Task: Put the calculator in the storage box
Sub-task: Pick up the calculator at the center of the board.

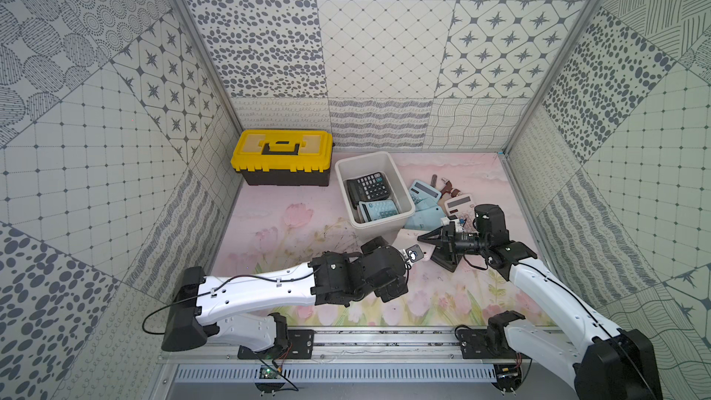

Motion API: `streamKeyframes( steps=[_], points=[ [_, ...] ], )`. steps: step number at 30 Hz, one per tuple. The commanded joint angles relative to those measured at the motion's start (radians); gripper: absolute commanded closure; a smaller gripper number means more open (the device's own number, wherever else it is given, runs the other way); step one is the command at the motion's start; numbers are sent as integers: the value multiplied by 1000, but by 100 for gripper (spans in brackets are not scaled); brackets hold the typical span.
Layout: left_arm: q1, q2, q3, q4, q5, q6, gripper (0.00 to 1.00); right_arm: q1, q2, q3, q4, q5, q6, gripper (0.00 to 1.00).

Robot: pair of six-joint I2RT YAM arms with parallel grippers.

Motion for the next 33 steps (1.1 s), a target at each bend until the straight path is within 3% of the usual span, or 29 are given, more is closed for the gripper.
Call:
streamKeyframes(
  steps=[1,6,10,21,33],
  points=[
    [-15,18,-26,151,-129,256,0,6,-20,9,21,-19,19,100],
    [-16,35,-29,182,-131,326,1,26,-18,10,24,-10,22,100],
    [-15,46,-29,202,-121,361,9,46,-8,10,40,-2,33,100],
    [-15,117,16,178,-127,359,39,90,18,15,93,16,80,100],
    [-22,145,35,163,-152,333,79,142,32,33,153,47,148,100]
  ],
)
